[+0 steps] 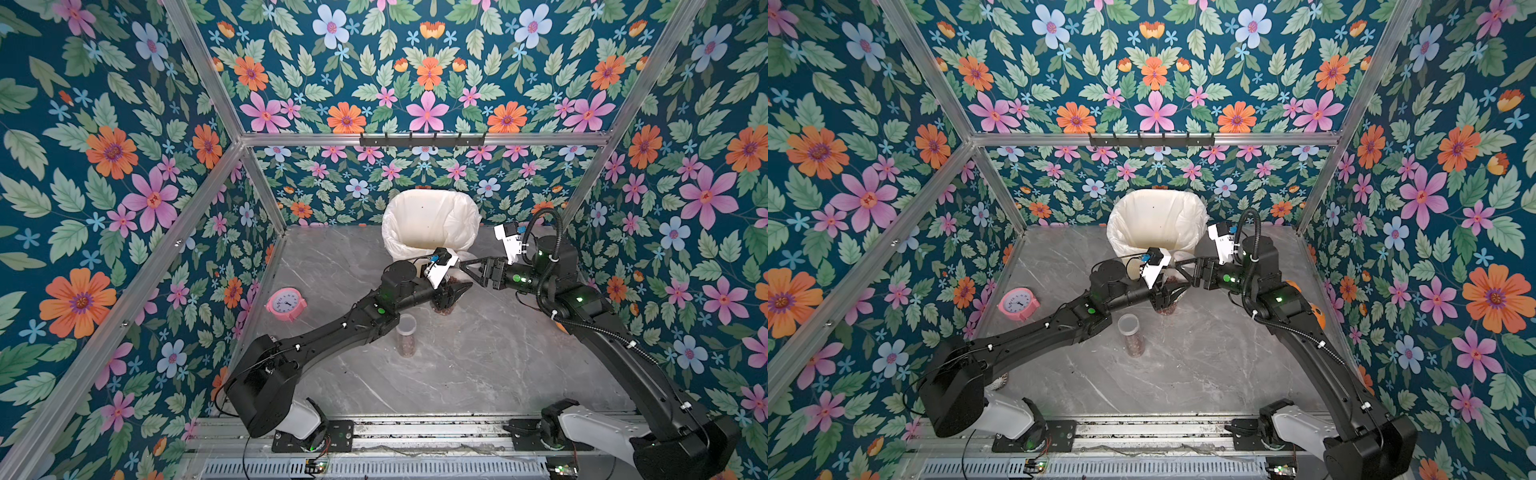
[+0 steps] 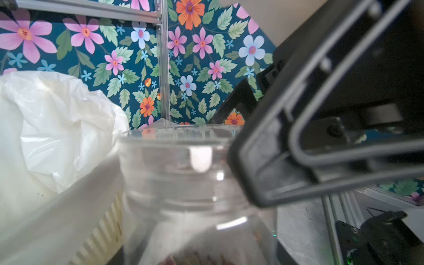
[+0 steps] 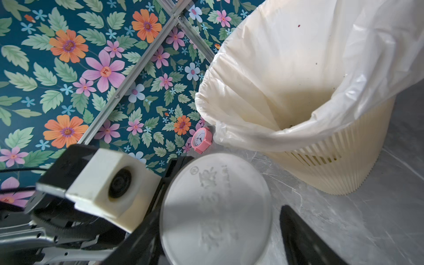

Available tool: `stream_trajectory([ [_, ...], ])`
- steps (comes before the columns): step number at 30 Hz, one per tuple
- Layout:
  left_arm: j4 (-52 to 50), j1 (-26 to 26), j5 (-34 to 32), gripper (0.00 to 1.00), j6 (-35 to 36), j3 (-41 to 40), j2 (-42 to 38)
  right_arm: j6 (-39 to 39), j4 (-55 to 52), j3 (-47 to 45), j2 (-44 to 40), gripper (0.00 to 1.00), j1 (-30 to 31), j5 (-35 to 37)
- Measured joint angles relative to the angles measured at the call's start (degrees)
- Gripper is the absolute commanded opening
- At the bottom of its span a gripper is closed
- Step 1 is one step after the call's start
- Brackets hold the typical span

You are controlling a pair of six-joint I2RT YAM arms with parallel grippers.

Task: Empty the moldy dried flower tea in the jars
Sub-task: Unscrew the lid from the jar.

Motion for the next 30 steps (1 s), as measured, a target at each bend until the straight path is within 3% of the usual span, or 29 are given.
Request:
stream_trajectory([
  [6,-0.37,-0.24,-2.21,0.54,0.48,0.42,0.92,0.63,1.2,0.96,2.21,0.75,1.49,4.2],
  [14,-0.98,-0.22,-2.1,0.55,0.61,0.63,1.03,-0.33,0.59,2.23,3.1,0.59,1.7,5.09],
  [19,-1.99,-0.2,-1.03,0.55,0.66,1.25,1.03,-0.83,-0.48,2.67,3.02,0.57,1.66,4.83],
  [24,-3.74,0.59,3.8,0.55,1.95,1.38,0.26,-1.31,-2.19,2.19,1.62,0.51,1.57,3.08],
  [30,-3.93,3.04,14.56,0.55,0.24,0.79,-0.96,-2.56,-1.29,0.72,0.04,0.48,0.57,-3.63],
])
